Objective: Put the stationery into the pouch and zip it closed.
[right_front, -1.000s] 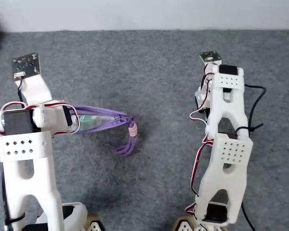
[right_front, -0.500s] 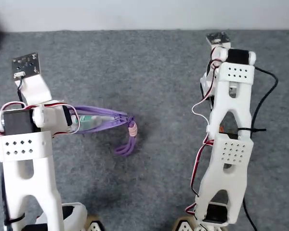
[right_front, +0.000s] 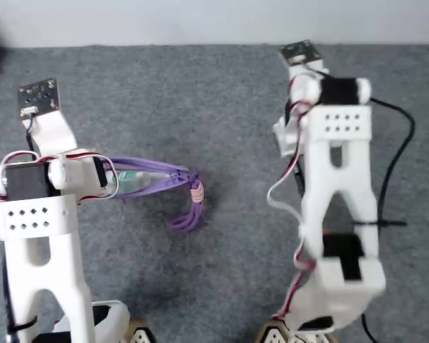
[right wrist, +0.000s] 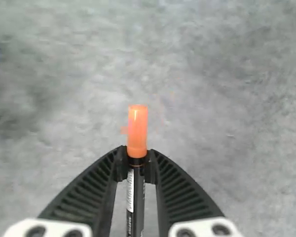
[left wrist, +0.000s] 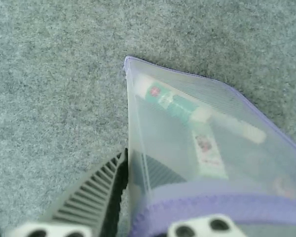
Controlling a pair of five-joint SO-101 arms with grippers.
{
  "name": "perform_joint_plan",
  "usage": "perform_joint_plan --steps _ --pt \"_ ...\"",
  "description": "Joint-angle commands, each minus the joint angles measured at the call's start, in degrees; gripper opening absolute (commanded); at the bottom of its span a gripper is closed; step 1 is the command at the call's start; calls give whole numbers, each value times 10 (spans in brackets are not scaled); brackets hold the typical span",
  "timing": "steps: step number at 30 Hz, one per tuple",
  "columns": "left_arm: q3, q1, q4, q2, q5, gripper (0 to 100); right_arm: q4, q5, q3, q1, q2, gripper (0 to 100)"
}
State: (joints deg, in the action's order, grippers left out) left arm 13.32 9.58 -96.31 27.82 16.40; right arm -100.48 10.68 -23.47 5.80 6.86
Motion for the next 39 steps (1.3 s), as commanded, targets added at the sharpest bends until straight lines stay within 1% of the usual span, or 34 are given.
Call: perform_joint_plan --steps 1,4,6,9,14,17,21,25,28,30,35,39 --pt "-3 -2 12 1 4 12 -22 -51 33 56 -122 8" --pt "-3 -2 12 -1 4 12 -17 -91 38 109 -183 8" --pt "-3 -2 12 -1 4 12 5 -113 38 144 -220 8" --pt "-3 -2 12 1 4 12 51 -149 38 200 -276 8" --pt "-3 -2 12 2 4 12 128 -228 38 315 -342 8" --pt "-3 -2 12 3 4 12 190 -248 40 370 -358 8" --pt "-3 -3 11 3 4 12 299 -247 41 408 -356 8" --pt "-3 -3 11 3 4 12 416 -246 85 440 -357 8" --pt "-3 -3 10 3 4 12 496 -244 124 449 -360 8" --pt "-3 -2 9 3 4 12 552 -222 156 449 -361 8" --pt "-3 -2 9 3 4 12 691 -139 270 448 -382 8" --pt "-3 -2 9 3 4 12 778 -100 385 448 -415 8"
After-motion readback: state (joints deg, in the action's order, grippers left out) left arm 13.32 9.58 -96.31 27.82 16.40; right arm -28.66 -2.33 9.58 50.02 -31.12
